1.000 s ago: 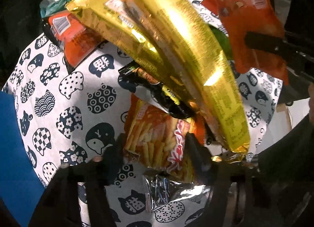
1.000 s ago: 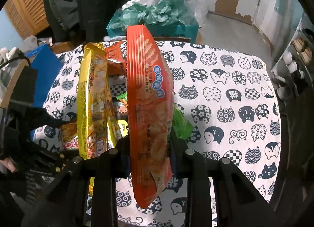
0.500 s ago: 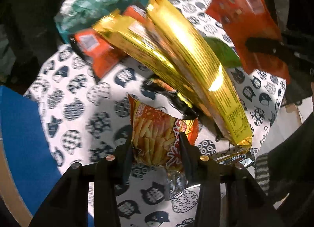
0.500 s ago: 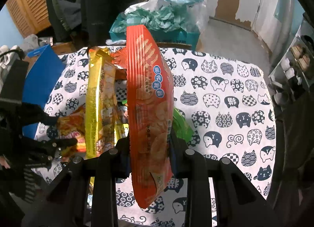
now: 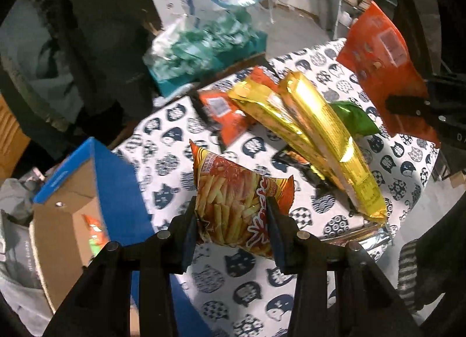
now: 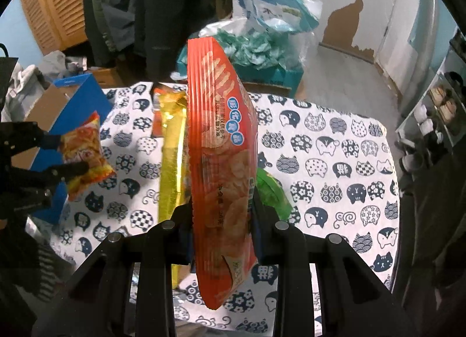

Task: Organize snacks
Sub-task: 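Carry both bags to the box and open the left tool to drop its bag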

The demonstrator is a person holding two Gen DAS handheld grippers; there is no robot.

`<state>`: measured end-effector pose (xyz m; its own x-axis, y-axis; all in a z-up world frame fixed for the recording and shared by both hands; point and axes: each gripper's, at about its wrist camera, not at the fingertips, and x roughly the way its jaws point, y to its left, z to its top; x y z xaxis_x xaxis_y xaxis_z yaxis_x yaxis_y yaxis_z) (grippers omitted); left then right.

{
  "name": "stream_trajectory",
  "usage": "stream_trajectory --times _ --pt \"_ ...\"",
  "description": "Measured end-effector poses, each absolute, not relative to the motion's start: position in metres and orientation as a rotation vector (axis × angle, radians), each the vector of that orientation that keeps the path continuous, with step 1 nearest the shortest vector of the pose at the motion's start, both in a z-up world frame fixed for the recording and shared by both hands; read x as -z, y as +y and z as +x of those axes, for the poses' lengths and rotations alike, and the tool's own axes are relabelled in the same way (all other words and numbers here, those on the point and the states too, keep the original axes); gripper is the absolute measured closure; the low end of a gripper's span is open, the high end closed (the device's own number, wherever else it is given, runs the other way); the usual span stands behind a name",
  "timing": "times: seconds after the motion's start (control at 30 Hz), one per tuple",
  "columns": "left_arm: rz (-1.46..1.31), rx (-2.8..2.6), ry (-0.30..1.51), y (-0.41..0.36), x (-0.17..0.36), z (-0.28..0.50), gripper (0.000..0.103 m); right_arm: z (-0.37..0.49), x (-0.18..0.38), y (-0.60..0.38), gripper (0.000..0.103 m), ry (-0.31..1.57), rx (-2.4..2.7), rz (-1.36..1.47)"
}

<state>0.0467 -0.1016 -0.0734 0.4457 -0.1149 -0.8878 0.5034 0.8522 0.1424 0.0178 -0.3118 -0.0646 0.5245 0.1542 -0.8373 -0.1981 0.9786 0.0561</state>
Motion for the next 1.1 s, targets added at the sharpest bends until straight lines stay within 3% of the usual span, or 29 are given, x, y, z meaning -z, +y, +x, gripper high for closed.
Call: stream_trajectory --times 0.6,1.1 --pt "0.414 0.297 0.910 -0.040 0.020 0.019 0.059 0.003 0.021 -0.251 0.076 0.918 -0.312 -0.112" --pt "0.342 0.221 0.893 0.021 0.010 0.014 0.059 0.013 0.007 -0.182 0.076 0.909 -0.409 -0.154"
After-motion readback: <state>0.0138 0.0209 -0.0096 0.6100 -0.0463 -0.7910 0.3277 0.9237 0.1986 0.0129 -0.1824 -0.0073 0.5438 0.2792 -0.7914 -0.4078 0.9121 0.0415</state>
